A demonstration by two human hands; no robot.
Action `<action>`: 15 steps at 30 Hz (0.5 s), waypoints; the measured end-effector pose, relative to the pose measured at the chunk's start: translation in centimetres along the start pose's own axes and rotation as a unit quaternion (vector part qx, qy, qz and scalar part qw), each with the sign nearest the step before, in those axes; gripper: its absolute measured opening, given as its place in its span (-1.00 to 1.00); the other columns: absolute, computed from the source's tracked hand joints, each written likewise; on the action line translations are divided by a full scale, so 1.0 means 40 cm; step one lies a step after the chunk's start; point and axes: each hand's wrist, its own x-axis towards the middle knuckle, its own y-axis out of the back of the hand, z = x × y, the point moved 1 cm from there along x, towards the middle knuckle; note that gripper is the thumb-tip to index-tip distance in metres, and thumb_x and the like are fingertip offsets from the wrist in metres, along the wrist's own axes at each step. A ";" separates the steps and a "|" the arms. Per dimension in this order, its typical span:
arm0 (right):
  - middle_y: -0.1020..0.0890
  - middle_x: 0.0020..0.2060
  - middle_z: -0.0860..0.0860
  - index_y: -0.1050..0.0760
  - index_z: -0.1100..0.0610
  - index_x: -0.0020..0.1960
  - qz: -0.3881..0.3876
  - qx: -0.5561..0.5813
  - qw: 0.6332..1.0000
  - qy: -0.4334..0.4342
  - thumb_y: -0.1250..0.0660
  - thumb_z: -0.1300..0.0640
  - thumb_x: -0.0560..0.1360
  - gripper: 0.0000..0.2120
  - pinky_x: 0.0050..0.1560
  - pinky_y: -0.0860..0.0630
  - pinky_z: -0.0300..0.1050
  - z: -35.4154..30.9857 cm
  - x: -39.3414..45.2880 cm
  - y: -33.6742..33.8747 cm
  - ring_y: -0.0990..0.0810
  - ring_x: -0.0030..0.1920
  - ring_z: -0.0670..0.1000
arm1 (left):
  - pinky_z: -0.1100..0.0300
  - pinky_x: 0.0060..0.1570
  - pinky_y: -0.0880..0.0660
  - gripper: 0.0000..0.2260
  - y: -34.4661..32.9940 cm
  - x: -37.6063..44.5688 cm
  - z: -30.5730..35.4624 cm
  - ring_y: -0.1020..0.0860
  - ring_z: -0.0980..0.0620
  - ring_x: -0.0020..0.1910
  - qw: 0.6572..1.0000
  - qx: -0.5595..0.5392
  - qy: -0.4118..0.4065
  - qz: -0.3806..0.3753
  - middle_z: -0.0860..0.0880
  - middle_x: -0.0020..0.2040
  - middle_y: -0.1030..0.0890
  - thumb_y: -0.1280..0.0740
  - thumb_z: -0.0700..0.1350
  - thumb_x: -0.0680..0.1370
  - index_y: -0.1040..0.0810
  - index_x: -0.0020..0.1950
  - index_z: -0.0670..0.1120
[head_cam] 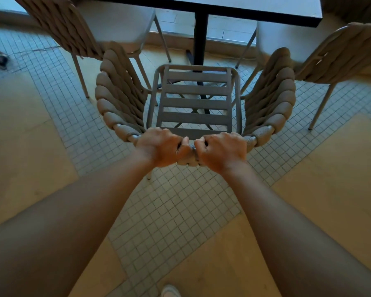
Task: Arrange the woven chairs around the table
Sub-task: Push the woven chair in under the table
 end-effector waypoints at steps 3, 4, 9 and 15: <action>-0.57 -0.43 -0.07 -0.60 -0.02 -0.32 0.009 -0.002 1.000 -0.012 0.04 -0.14 0.53 -0.49 -0.07 -0.41 -0.04 -0.022 0.046 -0.011 -0.55 -0.34 0.00 | 0.17 -0.32 -0.41 -0.44 0.002 0.028 -0.054 -0.44 0.13 -0.51 1.000 -0.006 0.005 -0.007 0.08 -0.48 -0.43 0.23 0.19 0.59 -0.46 -0.32 0.07; -0.55 -0.45 -0.08 -0.58 -0.02 -0.34 0.014 -0.007 1.000 -0.012 0.04 -0.14 0.53 -0.50 -0.10 -0.37 -0.05 -0.028 0.059 -0.016 -0.54 -0.35 0.00 | 0.16 -0.31 -0.45 -0.41 0.001 0.035 -0.072 -0.46 0.11 -0.51 1.000 -0.009 0.005 -0.008 0.07 -0.47 -0.45 0.23 0.20 0.59 -0.50 -0.29 0.05; -0.57 -0.47 -0.06 -0.60 0.02 -0.36 0.033 -0.003 0.999 -0.024 0.03 -0.14 0.54 -0.47 -0.11 -0.38 -0.05 -0.055 0.123 -0.024 -0.54 -0.38 0.02 | 0.17 -0.36 -0.42 -0.49 0.000 0.078 -0.138 -0.38 0.15 -0.55 1.000 -0.012 -0.006 0.010 0.09 -0.50 -0.40 0.15 0.17 0.62 -0.46 -0.32 0.06; -0.65 -0.44 0.01 -0.63 0.09 -0.35 0.088 0.008 0.996 -0.021 -0.10 -0.03 0.57 -0.53 -0.12 -0.43 -0.03 -0.076 0.159 -0.033 -0.60 -0.38 0.08 | 0.20 -0.38 -0.36 -0.56 -0.012 0.107 -0.193 -0.44 0.09 -0.52 0.997 -0.019 0.006 0.071 0.08 -0.45 -0.53 0.00 0.12 0.65 -0.50 -0.30 0.04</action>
